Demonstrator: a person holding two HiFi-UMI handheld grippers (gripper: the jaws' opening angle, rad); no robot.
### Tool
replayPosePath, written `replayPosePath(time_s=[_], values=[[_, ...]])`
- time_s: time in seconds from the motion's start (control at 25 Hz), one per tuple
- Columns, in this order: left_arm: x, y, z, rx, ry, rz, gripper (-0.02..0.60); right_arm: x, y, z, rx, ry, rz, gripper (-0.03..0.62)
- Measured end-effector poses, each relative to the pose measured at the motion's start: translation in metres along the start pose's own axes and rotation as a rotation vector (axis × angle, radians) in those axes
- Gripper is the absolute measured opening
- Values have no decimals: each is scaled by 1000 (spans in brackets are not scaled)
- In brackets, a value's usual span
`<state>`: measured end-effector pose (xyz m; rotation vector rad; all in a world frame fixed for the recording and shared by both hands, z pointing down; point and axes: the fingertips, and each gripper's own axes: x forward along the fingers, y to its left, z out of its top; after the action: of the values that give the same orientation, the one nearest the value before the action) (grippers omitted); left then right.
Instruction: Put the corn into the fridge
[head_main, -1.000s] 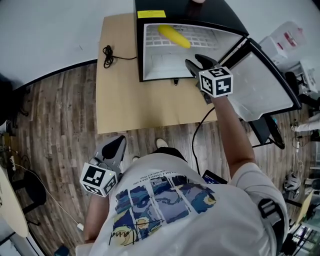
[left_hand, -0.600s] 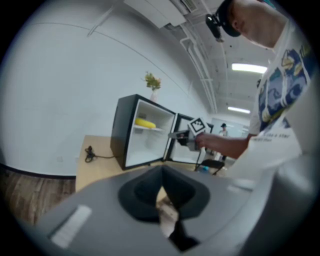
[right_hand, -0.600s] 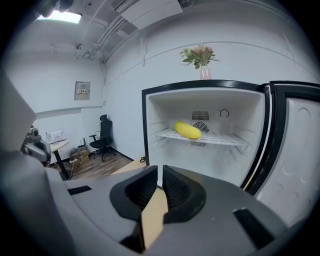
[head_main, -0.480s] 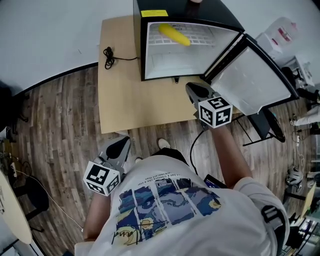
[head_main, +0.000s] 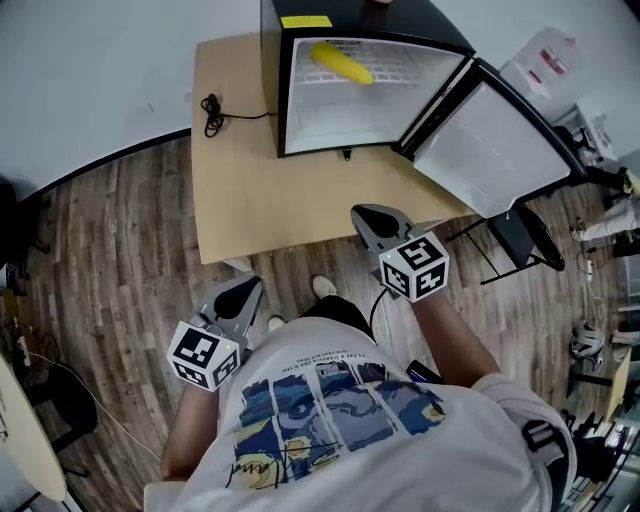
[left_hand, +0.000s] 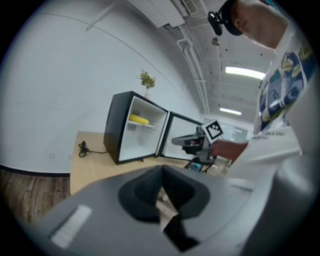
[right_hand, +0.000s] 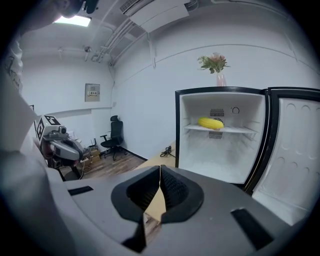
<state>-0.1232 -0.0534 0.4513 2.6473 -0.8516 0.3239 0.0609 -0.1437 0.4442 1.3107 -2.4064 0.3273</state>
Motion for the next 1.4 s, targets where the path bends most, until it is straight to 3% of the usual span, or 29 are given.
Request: replayPosePath(time_s=[0.44,1.4], values=[[-7,-11,-2,5,-21,-53,11,-20,48,-7,-28,-17,30,12],[-34,-6,-13,9,-39,-5,10,-17,80,-3,-61,-13,68,12]])
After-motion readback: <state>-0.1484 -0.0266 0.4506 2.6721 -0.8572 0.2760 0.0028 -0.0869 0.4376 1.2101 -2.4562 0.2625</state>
